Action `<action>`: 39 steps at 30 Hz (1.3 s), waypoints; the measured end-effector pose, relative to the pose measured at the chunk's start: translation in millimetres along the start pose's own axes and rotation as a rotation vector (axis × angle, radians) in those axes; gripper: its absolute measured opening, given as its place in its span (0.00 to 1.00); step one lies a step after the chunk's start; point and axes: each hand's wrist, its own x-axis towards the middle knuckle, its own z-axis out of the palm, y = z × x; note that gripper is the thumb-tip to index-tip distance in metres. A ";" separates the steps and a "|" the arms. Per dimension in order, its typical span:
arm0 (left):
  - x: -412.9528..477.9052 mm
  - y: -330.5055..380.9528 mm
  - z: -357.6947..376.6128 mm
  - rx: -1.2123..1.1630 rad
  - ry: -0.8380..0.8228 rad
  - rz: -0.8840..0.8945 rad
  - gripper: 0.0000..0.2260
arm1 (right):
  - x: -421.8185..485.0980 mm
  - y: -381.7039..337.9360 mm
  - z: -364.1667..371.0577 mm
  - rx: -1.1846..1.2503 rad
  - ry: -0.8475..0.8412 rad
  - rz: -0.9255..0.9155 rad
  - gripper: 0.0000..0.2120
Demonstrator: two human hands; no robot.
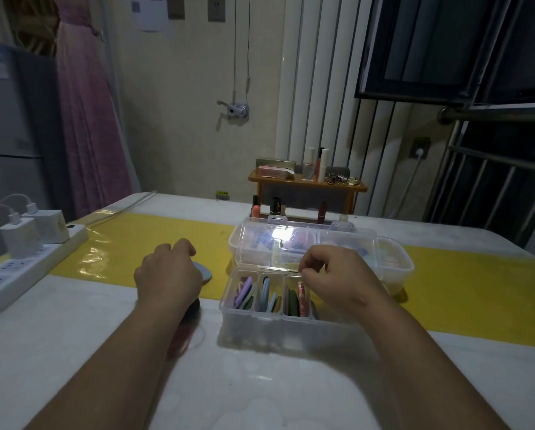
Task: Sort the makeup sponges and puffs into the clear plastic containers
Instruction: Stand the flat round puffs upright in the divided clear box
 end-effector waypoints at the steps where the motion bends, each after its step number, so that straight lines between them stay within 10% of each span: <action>1: 1.2 -2.1 1.8 -0.004 -0.016 -0.001 0.17 | 0.0 -0.3 0.0 0.002 -0.001 -0.004 0.07; 19: 0.6 -2.7 -5.5 0.062 0.254 0.067 0.08 | 1.2 1.0 2.4 0.021 0.004 0.017 0.07; 27: -11.4 21.4 -9.9 -0.585 0.339 0.189 0.06 | 1.9 1.4 1.2 0.082 0.020 0.013 0.08; 33: -19.8 33.1 -9.6 -1.096 0.049 0.239 0.10 | 1.2 -0.3 -1.0 0.126 0.052 -0.034 0.08; 39: -27.2 40.3 -10.6 -1.100 -0.188 0.333 0.11 | 0.4 -4.3 0.2 0.233 0.006 -0.097 0.14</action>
